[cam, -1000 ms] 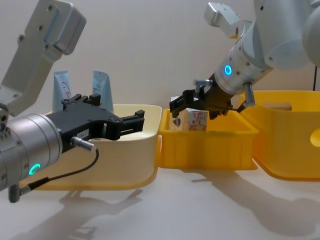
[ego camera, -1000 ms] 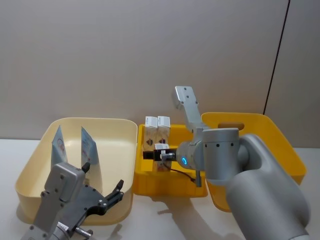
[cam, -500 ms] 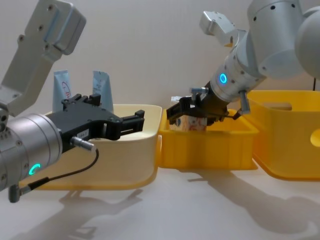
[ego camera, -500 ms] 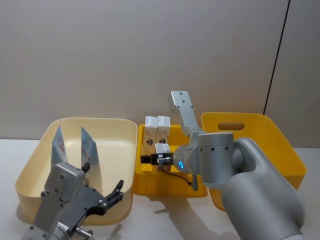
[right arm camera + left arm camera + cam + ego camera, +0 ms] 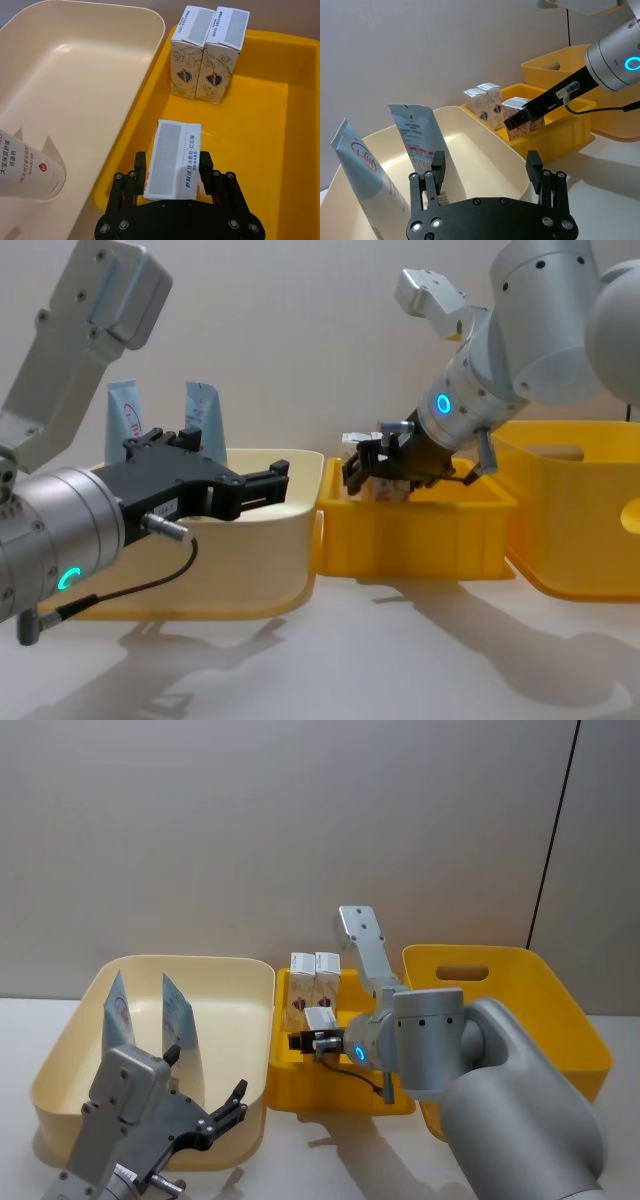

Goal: Bimanual collaborative sorting of washing and personal care products

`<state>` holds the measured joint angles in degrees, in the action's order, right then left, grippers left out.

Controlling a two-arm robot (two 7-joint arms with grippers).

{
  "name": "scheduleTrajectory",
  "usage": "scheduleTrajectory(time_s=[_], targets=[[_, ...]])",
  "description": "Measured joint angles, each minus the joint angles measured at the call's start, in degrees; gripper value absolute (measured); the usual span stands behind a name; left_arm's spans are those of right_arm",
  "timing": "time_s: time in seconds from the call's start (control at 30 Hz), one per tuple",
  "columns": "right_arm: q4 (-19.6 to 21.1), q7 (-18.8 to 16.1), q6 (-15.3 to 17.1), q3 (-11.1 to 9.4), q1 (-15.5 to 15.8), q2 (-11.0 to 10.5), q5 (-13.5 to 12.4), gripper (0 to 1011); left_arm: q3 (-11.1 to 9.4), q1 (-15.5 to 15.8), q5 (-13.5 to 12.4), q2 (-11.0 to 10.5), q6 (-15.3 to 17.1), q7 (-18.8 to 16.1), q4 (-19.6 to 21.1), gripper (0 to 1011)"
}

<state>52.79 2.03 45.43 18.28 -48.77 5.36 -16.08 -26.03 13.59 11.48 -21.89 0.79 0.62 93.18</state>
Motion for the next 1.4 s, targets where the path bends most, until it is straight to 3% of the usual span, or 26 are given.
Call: scheduleTrajectory(time_s=[0.1, 0.2, 0.23, 0.33, 0.87, 1.4], targets=[[-0.1, -0.1, -0.1, 0.0, 0.0, 0.0, 0.1, 566, 0.0, 0.0, 0.0, 0.0, 0.0, 0.0, 0.0, 1003], [-0.2, -0.1, -0.2, 0.0, 0.0, 0.0, 0.1, 533, 0.0, 0.0, 0.0, 0.0, 0.0, 0.0, 0.0, 1003], [-0.2, -0.1, -0.2, 0.1, 0.0, 0.0, 0.1, 451, 0.0, 0.0, 0.0, 0.0, 0.0, 0.0, 0.0, 1003], [-0.3, -0.1, -0.2, 0.1, 0.0, 0.0, 0.1, 403, 0.0, 0.0, 0.0, 0.0, 0.0, 0.0, 0.0, 1003], [0.4, -0.4, -0.8, 0.2, 0.2, 0.0, 0.3, 399, 0.0, 0.0, 0.0, 0.0, 0.0, 0.0, 0.0, 1003], [9.0, -2.0, -5.0, 0.3, 2.0, -1.7, 1.4, 399, 0.0, 0.0, 0.0, 0.0, 0.0, 0.0, 0.0, 1003]])
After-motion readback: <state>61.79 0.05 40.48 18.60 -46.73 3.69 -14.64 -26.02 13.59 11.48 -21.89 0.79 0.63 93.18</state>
